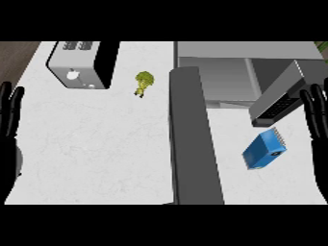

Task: Pick up the milk, place it into the microwave and close the microwave

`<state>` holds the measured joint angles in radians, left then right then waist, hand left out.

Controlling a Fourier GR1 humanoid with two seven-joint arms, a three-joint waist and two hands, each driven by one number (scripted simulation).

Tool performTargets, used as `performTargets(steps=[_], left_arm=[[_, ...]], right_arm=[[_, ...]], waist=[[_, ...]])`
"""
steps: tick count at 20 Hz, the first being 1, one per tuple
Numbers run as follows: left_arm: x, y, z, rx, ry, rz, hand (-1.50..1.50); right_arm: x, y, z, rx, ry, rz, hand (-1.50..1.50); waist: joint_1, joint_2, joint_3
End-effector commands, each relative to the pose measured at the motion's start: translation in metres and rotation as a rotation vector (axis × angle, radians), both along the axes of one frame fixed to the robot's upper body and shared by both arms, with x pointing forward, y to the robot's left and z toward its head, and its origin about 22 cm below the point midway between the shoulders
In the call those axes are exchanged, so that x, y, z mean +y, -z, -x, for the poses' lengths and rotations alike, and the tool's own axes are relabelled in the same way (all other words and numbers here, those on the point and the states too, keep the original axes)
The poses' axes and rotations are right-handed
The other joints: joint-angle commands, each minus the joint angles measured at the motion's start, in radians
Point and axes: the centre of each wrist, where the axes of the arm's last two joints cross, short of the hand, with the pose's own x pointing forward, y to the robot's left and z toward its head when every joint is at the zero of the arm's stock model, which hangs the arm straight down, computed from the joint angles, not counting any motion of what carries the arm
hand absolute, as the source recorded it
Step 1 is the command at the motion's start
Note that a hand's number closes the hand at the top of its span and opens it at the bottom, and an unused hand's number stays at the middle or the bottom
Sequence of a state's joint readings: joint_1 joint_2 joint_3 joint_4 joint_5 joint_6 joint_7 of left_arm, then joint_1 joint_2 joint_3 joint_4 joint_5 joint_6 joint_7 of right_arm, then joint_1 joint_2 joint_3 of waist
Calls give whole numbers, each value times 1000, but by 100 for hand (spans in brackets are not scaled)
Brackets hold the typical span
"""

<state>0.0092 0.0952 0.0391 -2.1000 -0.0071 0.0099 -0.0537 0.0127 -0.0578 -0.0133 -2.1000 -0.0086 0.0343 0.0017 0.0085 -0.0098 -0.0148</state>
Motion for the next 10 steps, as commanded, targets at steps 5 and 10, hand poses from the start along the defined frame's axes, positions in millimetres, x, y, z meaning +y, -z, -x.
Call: performTargets(steps=[5, 10], left_arm=[[8, 3, 0, 76, 59, -20, -150], [16, 3, 27, 177, 166, 191, -150]], right_arm=[[-17, -40, -25, 128, 167, 52, -150], [-25, -53, -21, 210, 71, -16, -150]], waist=[[-3, 10, 14], [2, 6, 14]])
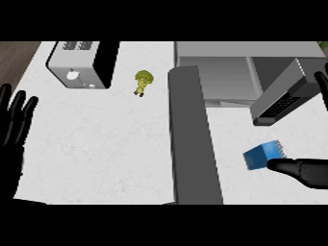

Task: Pick up the milk, place it into the microwave and close the microwave

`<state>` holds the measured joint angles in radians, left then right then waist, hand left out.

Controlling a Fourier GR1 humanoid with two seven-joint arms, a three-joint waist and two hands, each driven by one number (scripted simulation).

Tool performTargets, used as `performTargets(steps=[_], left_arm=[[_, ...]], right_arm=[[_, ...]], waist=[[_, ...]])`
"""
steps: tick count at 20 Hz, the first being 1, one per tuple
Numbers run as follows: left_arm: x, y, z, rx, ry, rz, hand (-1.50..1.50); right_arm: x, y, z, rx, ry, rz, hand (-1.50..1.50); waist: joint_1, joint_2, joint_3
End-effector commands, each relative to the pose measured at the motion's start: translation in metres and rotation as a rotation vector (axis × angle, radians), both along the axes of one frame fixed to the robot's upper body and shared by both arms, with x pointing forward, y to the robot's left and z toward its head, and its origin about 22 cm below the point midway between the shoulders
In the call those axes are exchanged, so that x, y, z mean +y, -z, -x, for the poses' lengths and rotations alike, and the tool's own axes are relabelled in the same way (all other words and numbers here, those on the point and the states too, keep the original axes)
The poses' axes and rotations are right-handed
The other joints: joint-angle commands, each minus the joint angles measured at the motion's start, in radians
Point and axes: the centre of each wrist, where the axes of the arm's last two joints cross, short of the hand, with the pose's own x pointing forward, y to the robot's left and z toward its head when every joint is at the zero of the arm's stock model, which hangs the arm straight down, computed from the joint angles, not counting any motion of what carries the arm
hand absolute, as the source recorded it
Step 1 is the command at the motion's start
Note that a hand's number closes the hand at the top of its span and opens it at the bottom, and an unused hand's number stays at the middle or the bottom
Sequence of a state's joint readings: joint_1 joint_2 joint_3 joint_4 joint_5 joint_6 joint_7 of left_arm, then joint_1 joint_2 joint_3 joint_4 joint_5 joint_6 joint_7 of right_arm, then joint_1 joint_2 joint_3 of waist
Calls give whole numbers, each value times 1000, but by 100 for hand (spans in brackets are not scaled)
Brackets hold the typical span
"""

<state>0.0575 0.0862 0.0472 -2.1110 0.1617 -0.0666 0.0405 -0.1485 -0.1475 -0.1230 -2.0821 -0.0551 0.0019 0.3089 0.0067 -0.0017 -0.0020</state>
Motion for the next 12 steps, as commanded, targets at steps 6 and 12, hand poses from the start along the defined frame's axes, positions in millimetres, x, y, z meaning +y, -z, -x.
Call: performTargets(steps=[6, 12], left_arm=[[30, -4, 55, 66, 60, 62, -150], [39, 2, 77, 41, 42, 73, -150]], right_arm=[[-11, -23, 13, 109, 62, -25, -150], [-18, 6, -8, 152, 111, 33, -150]], waist=[[2, -1, 2], [2, 1, 2]])
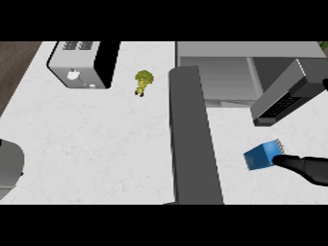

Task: Pick up the milk, place it into the microwave and close the microwave

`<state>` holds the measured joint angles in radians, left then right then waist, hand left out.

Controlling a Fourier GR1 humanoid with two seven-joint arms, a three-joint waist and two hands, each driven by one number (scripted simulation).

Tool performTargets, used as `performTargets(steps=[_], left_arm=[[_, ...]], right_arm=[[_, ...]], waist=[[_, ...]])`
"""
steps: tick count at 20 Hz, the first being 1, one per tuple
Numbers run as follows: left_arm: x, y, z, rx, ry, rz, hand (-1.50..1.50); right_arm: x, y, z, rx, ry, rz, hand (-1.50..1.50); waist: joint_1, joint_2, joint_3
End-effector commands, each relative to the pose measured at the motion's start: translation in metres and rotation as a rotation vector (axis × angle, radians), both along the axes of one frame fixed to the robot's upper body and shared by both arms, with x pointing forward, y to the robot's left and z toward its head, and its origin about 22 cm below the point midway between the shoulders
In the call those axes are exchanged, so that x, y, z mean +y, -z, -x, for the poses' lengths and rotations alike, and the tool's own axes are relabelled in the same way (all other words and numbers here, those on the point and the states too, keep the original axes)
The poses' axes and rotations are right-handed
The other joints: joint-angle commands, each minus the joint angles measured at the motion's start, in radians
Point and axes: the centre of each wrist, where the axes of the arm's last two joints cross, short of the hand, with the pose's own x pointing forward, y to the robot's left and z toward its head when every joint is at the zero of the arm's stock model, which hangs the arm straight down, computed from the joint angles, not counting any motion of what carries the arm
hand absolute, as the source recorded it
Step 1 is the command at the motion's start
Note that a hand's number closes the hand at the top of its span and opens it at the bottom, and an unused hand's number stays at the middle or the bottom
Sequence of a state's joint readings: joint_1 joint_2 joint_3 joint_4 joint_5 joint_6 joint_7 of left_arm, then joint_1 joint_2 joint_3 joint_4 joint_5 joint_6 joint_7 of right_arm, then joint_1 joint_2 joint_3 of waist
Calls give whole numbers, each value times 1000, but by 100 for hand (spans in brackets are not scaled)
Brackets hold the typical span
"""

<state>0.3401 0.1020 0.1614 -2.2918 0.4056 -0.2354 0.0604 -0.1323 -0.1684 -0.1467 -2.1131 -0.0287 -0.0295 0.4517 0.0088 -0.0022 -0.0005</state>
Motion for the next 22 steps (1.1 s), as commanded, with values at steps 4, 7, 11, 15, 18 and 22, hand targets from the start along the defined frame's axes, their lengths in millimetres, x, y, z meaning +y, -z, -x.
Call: performTargets(steps=[4, 7, 11, 15, 18, 22], left_arm=[[-3, -5, 30, -13, -7, 13, -150], [23, -11, 24, -1, -6, -11, -150], [12, -11, 41, -4, -27, -8, -150], [17, -14, 57, -9, -12, -3, -150], [24, -11, 63, 0, -7, 4, -150], [24, -12, 64, 20, -23, 2, -150]], right_arm=[[-7, 46, -8, 65, 47, 37, -150], [-24, 56, -2, 97, 92, 48, -150], [-22, 92, 2, 137, 148, 39, -150], [-28, 133, 5, 183, 197, 75, -150], [-47, 156, 11, 240, 202, 89, -150], [-46, 191, 25, 288, 203, 98, -150]], waist=[[1, 1, 1], [-4, 1, 1], [-1, 1, 1], [5, 0, 1], [7, 0, 1], [2, 1, 1]])
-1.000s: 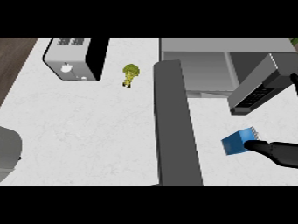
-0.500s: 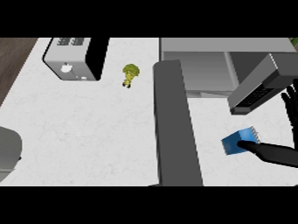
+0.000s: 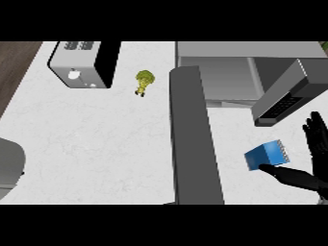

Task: Pick up the milk, place it into the microwave and close the microwave

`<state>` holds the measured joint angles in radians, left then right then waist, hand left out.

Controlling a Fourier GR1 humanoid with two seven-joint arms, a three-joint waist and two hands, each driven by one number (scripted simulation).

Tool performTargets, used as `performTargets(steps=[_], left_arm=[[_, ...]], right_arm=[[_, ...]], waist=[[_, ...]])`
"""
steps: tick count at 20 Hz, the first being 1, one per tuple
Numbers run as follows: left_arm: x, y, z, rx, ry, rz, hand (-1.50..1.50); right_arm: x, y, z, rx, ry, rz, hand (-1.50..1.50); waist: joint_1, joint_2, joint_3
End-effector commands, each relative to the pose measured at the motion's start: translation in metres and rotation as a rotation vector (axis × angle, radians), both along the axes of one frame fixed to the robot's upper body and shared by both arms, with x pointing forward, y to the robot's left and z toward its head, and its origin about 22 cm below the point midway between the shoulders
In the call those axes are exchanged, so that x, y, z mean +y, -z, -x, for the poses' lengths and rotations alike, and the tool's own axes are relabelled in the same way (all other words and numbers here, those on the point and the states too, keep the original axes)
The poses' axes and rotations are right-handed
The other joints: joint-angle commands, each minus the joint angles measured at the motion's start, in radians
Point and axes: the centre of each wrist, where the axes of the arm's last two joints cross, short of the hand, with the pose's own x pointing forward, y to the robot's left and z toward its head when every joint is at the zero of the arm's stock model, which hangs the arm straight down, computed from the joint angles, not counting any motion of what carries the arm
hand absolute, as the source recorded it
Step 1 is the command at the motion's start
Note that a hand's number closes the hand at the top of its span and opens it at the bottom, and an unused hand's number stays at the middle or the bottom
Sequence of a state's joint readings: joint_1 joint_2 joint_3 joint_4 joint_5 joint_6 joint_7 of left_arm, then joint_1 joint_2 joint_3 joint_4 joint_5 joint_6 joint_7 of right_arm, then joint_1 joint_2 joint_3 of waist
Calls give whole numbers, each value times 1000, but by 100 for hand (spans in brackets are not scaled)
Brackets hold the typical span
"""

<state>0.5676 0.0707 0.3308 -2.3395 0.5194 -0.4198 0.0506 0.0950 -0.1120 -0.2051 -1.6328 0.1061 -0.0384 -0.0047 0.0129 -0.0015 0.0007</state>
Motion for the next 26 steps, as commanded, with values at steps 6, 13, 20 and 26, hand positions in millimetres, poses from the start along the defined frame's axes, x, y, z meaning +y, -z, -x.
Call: performTargets(steps=[6, 13, 20, 26], left_arm=[[3, -12, 19, -84, 28, 25, -150], [3, -14, 20, -87, 38, 36, -150], [10, -15, 29, -59, 51, 22, -150], [2, -24, 30, -74, 54, 23, -150]], right_arm=[[-23, 73, 25, 64, -14, 21, -150], [-34, 95, 10, 60, -40, 58, -150], [-31, 140, 12, 64, -53, 29, -150], [-25, 151, -2, 21, -54, -63, -150]], waist=[[2, 0, 0], [0, 1, 0], [4, 2, 1], [7, 3, 2]])
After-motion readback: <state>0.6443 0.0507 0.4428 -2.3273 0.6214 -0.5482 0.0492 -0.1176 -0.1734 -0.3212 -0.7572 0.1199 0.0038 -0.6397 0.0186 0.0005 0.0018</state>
